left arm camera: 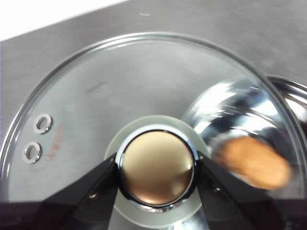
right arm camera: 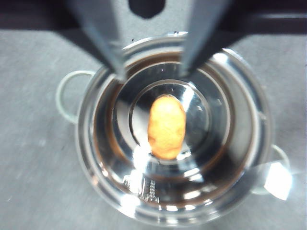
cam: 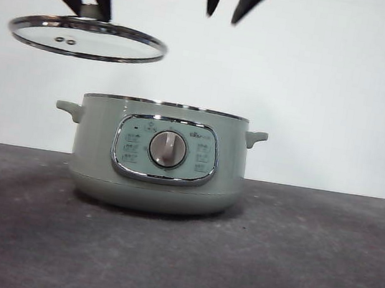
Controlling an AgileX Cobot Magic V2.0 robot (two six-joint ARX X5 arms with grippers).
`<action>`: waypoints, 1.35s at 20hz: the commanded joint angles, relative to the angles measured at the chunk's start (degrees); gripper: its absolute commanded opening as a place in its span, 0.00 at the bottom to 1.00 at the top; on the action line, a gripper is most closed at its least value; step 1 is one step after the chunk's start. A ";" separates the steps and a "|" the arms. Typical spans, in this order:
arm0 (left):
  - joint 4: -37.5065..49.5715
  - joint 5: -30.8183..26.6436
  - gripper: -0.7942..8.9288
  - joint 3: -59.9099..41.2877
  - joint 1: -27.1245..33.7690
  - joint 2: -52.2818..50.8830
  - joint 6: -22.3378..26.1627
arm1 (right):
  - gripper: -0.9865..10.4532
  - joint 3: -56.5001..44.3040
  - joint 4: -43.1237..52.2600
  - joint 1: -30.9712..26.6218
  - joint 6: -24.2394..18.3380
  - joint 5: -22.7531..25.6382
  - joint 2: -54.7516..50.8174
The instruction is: Pick up the potato,open the lid,put the potato in the pot,close the lid
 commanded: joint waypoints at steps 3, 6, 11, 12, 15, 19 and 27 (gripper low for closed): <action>-0.68 0.28 0.07 -0.04 -5.29 -0.11 0.26 | 0.08 -1.51 -1.51 2.95 -1.16 1.77 -9.01; -1.18 0.28 0.07 -0.07 -8.48 0.20 0.37 | 0.08 -8.20 -1.49 4.92 -1.46 6.91 -17.11; -2.58 0.26 0.07 -0.07 -12.63 0.28 0.17 | 0.08 -27.91 -1.49 5.22 -0.35 5.95 -33.11; -2.60 0.26 0.07 -0.07 -13.29 0.26 0.11 | 0.08 -31.28 -1.49 5.22 0.35 5.92 -35.91; -3.08 0.31 0.07 -0.07 -14.51 0.33 -0.26 | 0.08 -38.86 -1.49 5.22 2.29 5.40 -42.60; -4.37 0.33 0.07 -0.07 -15.02 1.46 -0.22 | 0.08 -45.66 -1.46 5.22 4.31 1.81 -48.26; -3.67 0.74 0.07 -0.07 -15.89 5.99 -0.68 | 0.08 -59.06 -1.46 5.25 6.25 1.84 -55.12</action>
